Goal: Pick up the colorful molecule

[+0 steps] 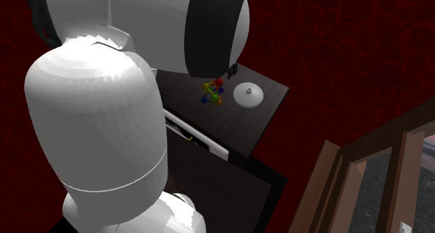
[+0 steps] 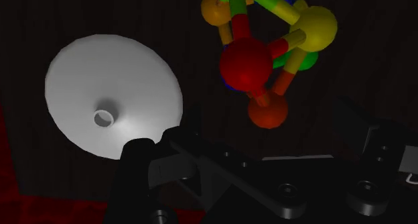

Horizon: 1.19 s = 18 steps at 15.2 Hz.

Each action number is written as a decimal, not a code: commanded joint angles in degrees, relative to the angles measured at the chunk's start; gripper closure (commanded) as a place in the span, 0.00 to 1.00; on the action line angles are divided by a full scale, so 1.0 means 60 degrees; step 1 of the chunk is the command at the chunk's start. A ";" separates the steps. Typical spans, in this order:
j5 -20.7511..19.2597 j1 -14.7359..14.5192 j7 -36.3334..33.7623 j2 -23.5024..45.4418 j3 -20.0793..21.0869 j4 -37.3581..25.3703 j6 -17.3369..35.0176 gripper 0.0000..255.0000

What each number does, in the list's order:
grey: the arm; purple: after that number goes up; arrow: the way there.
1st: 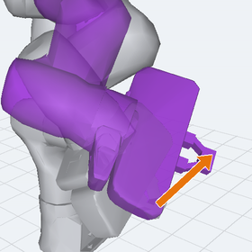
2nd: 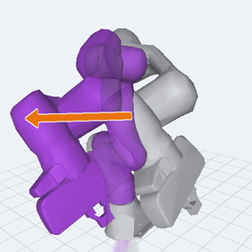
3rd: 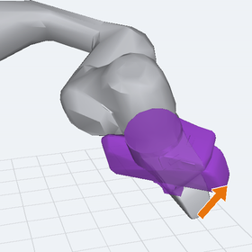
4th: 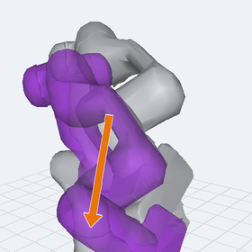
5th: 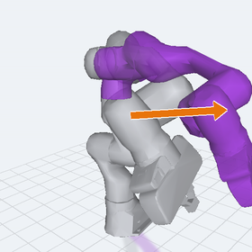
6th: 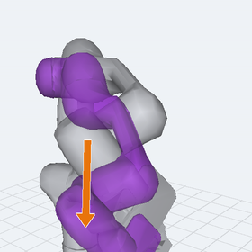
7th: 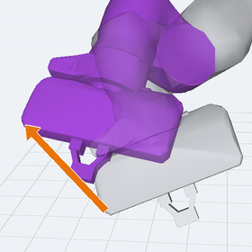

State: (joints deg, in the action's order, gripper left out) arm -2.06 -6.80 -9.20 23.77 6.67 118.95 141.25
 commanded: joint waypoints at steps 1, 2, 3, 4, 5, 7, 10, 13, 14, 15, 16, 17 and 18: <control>-0.0022 -0.0088 -0.0026 0.0728 0.0027 -0.0550 0.0188 0.00; -0.0033 -0.0134 -0.0035 0.1094 0.0037 -0.0872 0.0236 0.00; -0.0037 -0.0160 -0.0039 0.1287 0.0041 -0.1047 0.0256 0.00; -0.0050 -0.0169 -0.0044 0.1390 0.0030 -0.1061 0.0345 0.00; -0.0062 -0.0178 -0.0049 0.1495 0.0018 -0.1078 0.0433 0.00; -0.0087 -0.0197 -0.0059 0.1708 -0.0005 -0.1118 0.0605 0.00; -0.0123 -0.0225 -0.0073 0.2034 -0.0041 -0.1194 0.0855 0.00; -0.0129 -0.0223 -0.0067 0.2099 -0.0049 -0.1215 0.0899 1.00; -0.0130 -0.0222 -0.0065 0.2102 -0.0049 -0.1212 0.0904 1.00; -0.0130 -0.0223 -0.0066 0.2102 -0.0049 -0.1212 0.0904 1.00; -0.0130 -0.0223 -0.0066 0.2104 -0.0049 -0.1213 0.0905 1.00; -0.0130 -0.0224 -0.0068 0.2100 -0.0049 -0.1213 0.0902 1.00; -0.0130 -0.0225 -0.0068 0.2102 -0.0049 -0.1216 0.0900 1.00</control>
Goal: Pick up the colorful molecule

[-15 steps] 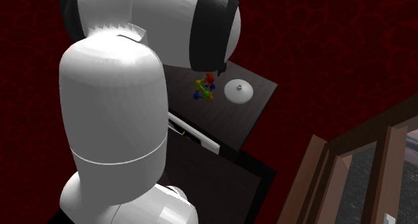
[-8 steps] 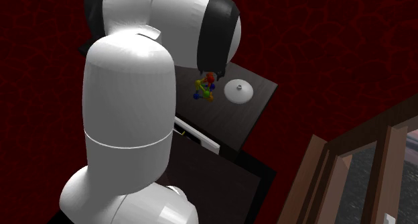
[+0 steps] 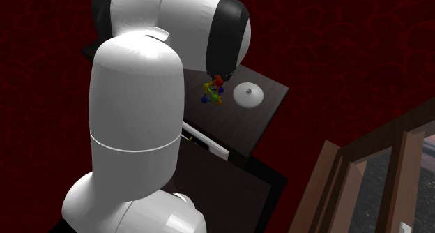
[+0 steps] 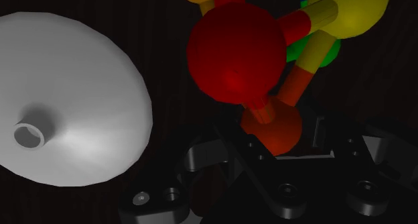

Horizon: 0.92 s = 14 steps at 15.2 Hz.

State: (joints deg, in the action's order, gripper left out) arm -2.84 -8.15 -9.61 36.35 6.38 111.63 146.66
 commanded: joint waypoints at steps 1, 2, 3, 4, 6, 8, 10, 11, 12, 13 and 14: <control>0.0000 0.0000 0.0000 0.0007 0.0000 -0.0001 -0.0002 1.00; 0.0000 -0.0001 -0.0001 0.0007 0.0000 0.0000 -0.0002 1.00; 0.0000 -0.0002 -0.0002 0.0008 0.0000 0.0002 0.0000 1.00; 0.0000 -0.0006 -0.0008 0.0001 0.0001 0.0009 0.0002 1.00; 0.0023 0.0013 0.0001 -0.0220 0.0025 0.0067 -0.0161 1.00; 0.0048 0.0031 0.0011 -0.0436 0.0048 0.0114 -0.0330 1.00; 0.0073 0.0049 0.0022 -0.0647 0.0071 0.0149 -0.0505 1.00; 0.0086 0.0058 0.0027 -0.0751 0.0082 0.0165 -0.0593 1.00; 0.0099 0.0067 0.0032 -0.0854 0.0094 0.0179 -0.0682 1.00; 0.0112 0.0076 0.0038 -0.0956 0.0104 0.0191 -0.0772 1.00; 0.0125 0.0084 0.0043 -0.1058 0.0115 0.0201 -0.0863 1.00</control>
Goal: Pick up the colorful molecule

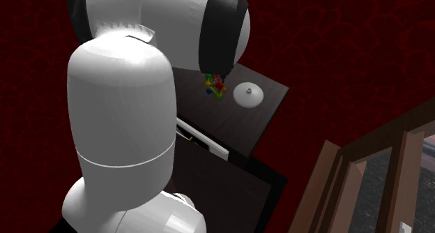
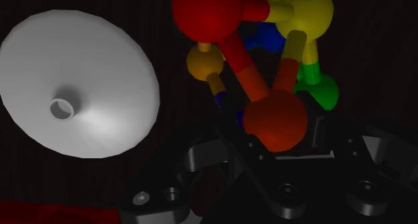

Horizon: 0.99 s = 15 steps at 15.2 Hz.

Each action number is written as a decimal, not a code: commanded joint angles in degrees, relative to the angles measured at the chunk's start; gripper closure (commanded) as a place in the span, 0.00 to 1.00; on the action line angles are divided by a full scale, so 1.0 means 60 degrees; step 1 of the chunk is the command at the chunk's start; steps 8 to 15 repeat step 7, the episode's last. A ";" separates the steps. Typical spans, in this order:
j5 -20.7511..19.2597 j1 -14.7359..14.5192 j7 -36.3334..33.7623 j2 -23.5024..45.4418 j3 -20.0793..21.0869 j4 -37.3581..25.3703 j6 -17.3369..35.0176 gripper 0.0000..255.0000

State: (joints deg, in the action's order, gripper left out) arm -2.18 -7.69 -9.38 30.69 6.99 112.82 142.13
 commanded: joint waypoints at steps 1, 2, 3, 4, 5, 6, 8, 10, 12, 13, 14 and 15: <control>0.0027 0.0017 0.0011 -0.0214 0.0023 0.0010 -0.0200 1.00; 0.0041 0.0025 0.0017 -0.0313 0.0033 0.0015 -0.0293 1.00; 0.0054 0.0032 0.0022 -0.0411 0.0043 0.0019 -0.0387 1.00; 0.0068 0.0040 0.0028 -0.0507 0.0053 0.0020 -0.0481 1.00; 0.0081 0.0048 0.0034 -0.0605 0.0062 0.0023 -0.0576 1.00; 0.0083 0.0049 0.0034 -0.0618 0.0064 0.0020 -0.0592 1.00; 0.0083 0.0048 0.0034 -0.0617 0.0063 0.0020 -0.0592 1.00; 0.0083 0.0048 0.0034 -0.0617 0.0063 0.0020 -0.0592 1.00; 0.0083 0.0048 0.0034 -0.0617 0.0063 0.0020 -0.0592 1.00; 0.0083 0.0048 0.0034 -0.0617 0.0063 0.0020 -0.0592 1.00; 0.0083 0.0048 0.0034 -0.0617 0.0063 0.0020 -0.0592 1.00; 0.0083 0.0048 0.0034 -0.0617 0.0063 0.0020 -0.0592 1.00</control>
